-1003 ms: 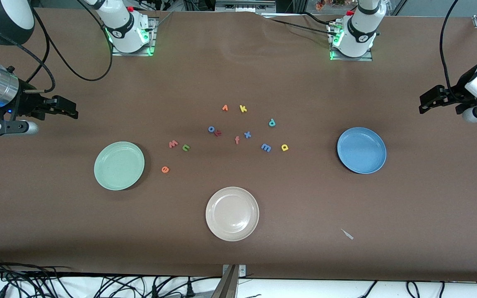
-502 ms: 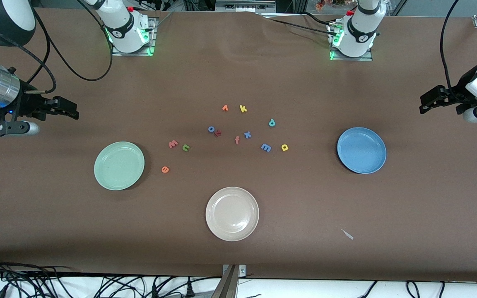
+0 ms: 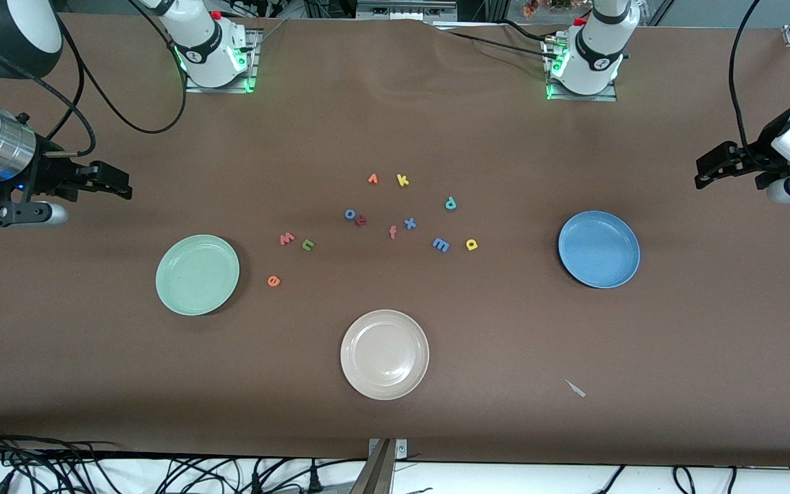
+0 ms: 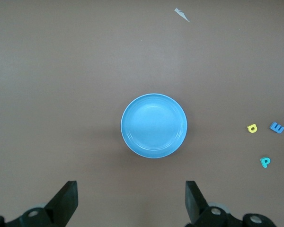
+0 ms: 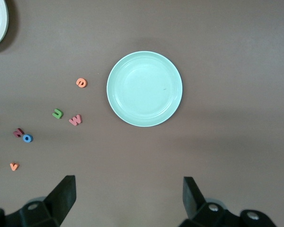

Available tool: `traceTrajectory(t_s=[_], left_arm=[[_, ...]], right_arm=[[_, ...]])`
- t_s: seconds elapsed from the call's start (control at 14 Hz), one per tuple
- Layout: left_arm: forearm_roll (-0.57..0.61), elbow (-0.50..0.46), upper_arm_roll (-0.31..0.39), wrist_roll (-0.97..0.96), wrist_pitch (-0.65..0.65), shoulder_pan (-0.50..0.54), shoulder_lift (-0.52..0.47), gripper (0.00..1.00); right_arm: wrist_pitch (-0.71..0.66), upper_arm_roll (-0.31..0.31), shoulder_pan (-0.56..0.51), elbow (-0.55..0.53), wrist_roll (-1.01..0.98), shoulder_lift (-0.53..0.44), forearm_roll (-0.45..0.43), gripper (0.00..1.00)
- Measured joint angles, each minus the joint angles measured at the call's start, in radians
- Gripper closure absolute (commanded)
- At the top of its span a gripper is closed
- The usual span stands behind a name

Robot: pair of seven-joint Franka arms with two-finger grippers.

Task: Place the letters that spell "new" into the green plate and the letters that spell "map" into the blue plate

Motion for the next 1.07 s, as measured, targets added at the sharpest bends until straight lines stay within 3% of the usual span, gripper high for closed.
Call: traceTrajectory(t_s=[1.07], left_arm=[[0.0, 0.0, 0.0, 0.0, 0.0, 0.001, 0.0, 0.0]], right_arm=[[-0.001, 0.001, 0.0, 0.0, 0.0, -0.025, 0.0, 0.0]])
